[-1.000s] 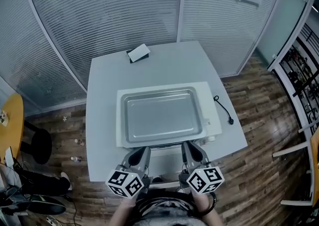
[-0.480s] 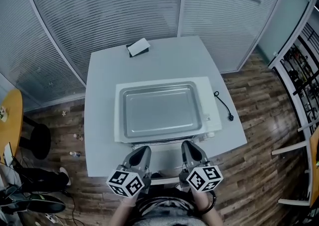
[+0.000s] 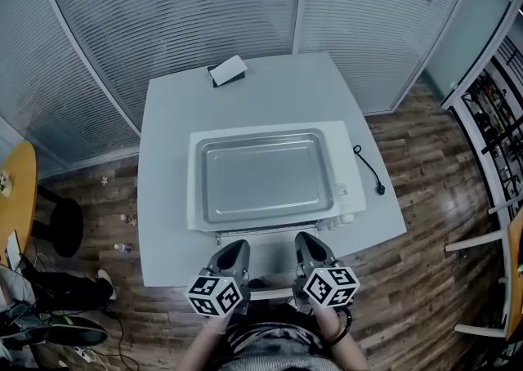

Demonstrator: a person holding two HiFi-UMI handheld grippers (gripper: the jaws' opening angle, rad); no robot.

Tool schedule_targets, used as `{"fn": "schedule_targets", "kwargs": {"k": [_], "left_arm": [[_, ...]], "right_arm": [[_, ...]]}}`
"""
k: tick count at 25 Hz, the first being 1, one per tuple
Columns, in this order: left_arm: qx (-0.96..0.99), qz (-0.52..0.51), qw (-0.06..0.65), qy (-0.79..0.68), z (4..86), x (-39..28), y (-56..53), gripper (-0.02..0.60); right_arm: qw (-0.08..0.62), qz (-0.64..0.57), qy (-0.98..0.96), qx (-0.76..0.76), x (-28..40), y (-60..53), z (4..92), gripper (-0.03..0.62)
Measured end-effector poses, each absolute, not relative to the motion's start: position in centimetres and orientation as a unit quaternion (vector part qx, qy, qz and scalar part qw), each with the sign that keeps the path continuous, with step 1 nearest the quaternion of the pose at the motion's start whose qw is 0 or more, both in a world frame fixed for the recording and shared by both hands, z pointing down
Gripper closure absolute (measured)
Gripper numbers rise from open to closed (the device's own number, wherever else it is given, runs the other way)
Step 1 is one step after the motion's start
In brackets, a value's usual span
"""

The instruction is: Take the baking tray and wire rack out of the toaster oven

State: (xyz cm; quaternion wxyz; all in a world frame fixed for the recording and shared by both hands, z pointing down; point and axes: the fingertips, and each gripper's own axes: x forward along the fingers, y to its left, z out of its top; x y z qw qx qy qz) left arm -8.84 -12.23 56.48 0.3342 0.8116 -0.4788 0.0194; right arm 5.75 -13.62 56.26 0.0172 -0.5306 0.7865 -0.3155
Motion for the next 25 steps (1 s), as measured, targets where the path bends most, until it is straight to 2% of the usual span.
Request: {"fn": "schedule_targets", "kwargs": {"k": [17, 21, 22, 23, 24, 25], "left_arm": [[0.783, 0.076, 0.397, -0.472, 66.5, -9.6, -13.5, 0.577], [0.756, 0.027, 0.458, -0.468, 68.2, -9.9, -13.8, 0.577], [0.742, 0.005, 0.486, -0.462, 68.7, -9.8, -13.7, 0.577], [0.727, -0.021, 0.516, -0.452, 69.1, -9.7, -13.6, 0.560], [0.713, -0.049, 0.543, -0.441, 69.4, -9.5, -13.5, 0.477], [0.699, -0.081, 0.565, -0.430, 69.5, -9.4, -13.5, 0.445]], "right_arm": [[-0.055, -0.364, 0.764, -0.530, 4.6, -15.1, 64.4, 0.590], [-0.038, -0.397, 0.752, -0.525, 4.4, -15.1, 65.4, 0.588], [-0.029, -0.410, 0.747, -0.522, 4.4, -15.0, 65.7, 0.565], [-0.020, -0.424, 0.742, -0.519, 4.4, -14.9, 66.0, 0.539], [-0.013, -0.435, 0.737, -0.517, 4.4, -14.8, 66.3, 0.520], [-0.007, -0.443, 0.733, -0.516, 4.5, -14.8, 66.5, 0.507]]}}
